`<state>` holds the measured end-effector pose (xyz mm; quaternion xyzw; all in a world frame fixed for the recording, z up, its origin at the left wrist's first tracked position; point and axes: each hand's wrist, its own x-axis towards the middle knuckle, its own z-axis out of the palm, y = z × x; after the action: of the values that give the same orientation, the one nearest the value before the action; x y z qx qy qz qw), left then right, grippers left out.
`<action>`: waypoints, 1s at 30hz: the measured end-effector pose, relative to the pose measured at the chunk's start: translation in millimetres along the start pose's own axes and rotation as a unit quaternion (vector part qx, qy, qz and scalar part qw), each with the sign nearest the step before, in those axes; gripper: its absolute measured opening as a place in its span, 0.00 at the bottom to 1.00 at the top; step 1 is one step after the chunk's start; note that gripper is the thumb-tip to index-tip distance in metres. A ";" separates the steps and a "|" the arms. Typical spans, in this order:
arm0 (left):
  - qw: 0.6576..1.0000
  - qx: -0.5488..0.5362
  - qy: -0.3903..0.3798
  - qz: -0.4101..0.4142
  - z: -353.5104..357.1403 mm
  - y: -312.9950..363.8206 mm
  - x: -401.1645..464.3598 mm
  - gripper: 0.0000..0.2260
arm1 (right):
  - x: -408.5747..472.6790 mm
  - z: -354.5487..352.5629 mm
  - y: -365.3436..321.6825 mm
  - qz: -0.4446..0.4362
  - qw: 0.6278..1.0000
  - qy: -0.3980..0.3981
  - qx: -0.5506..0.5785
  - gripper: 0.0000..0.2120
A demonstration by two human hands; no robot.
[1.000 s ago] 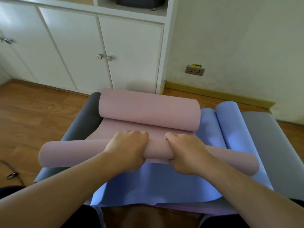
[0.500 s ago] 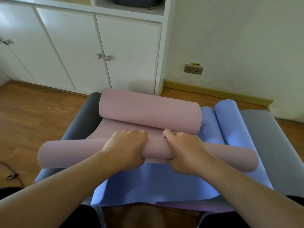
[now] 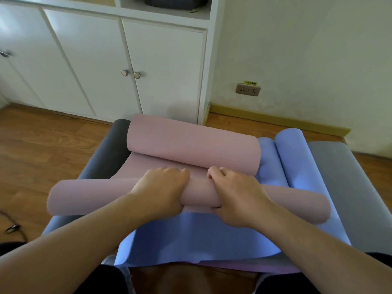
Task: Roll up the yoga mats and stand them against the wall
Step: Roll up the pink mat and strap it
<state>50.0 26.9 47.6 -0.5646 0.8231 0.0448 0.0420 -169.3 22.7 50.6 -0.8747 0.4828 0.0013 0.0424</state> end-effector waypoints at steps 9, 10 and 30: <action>0.994 0.004 0.098 0.055 5.9 -6.8 0.2 0.20 | 2.7 -2.2 2.8 0.041 0.999 -0.021 -0.005 0.22; 0.991 0.021 0.117 0.058 6.5 -6.0 1.0 0.20 | 2.5 -1.2 3.4 0.046 0.999 -0.026 0.004 0.22; 0.999 0.001 0.040 0.021 5.4 -6.4 1.1 0.19 | -8.5 6.6 1.3 -0.017 0.999 0.045 -0.021 0.30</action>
<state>55.8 24.3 42.0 -0.5487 0.8357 0.0228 0.0088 -174.7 29.7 44.3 -0.8828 0.4688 -0.0289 0.0026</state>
